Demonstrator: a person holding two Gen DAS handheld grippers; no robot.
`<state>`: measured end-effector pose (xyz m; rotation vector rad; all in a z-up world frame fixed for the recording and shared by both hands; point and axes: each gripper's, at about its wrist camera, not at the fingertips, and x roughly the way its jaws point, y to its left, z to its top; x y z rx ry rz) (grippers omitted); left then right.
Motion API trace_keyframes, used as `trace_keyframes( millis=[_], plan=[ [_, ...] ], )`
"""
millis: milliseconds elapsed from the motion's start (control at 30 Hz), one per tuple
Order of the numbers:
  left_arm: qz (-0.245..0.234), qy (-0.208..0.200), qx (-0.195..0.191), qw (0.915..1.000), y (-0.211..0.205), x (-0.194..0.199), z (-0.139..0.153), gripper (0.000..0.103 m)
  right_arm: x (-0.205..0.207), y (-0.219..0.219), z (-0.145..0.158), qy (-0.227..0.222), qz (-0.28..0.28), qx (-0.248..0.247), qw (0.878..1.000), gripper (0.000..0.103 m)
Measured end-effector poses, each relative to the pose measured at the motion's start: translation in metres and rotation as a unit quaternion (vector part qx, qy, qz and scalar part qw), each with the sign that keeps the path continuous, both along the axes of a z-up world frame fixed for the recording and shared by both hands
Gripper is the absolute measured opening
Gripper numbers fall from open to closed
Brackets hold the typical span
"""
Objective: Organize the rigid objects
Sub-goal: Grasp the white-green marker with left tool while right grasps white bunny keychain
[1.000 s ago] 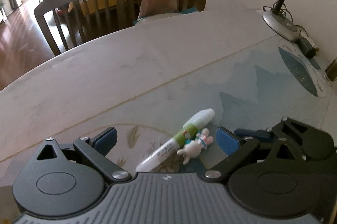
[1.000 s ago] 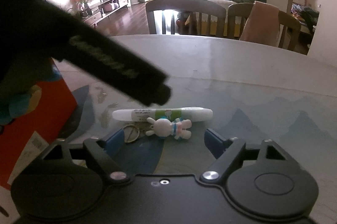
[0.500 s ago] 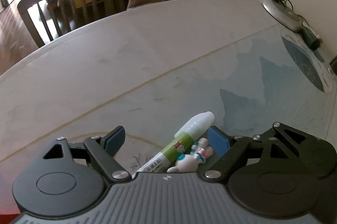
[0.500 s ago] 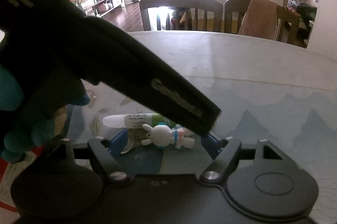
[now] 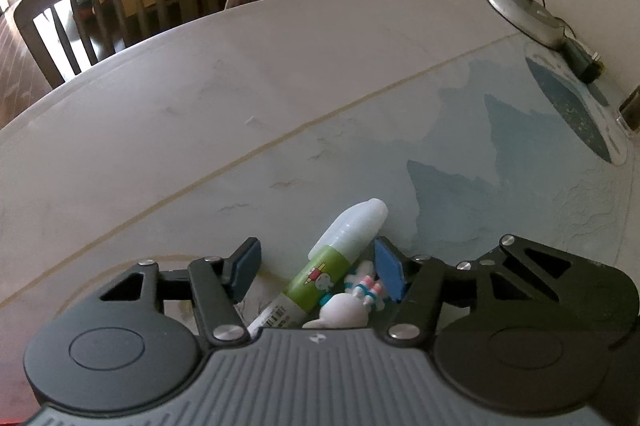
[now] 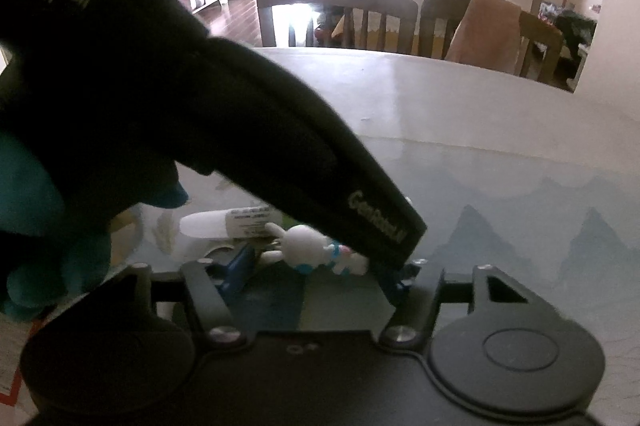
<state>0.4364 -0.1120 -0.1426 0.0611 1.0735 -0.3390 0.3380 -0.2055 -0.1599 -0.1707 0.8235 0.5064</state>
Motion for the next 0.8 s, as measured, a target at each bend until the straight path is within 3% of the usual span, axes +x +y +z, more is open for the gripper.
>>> trace_keyframes(
  millis=[167, 433, 633, 800],
  plan=[
    [-0.012, -0.004, -0.019, 0.9997, -0.003, -0.005, 0.001, 0.038, 0.0, -0.002, 0.0, -0.004, 0.004, -0.002, 1.0, 0.054],
    [-0.007, -0.006, -0.028, 0.9996, -0.001, -0.006, 0.003, 0.027, -0.006, -0.003, 0.0, -0.007, 0.012, -0.012, 1.0, 0.055],
    [0.016, -0.007, -0.025, 0.9995, 0.002, -0.013, 0.005, 0.024, -0.014, -0.011, 0.003, -0.001, 0.009, -0.01, 1.0, 0.055],
    [0.037, -0.007, -0.045, 0.9983, 0.01, -0.024, 0.009, 0.023, -0.023, -0.025, 0.009, -0.001, 0.009, -0.009, 1.0, 0.055]
  ],
)
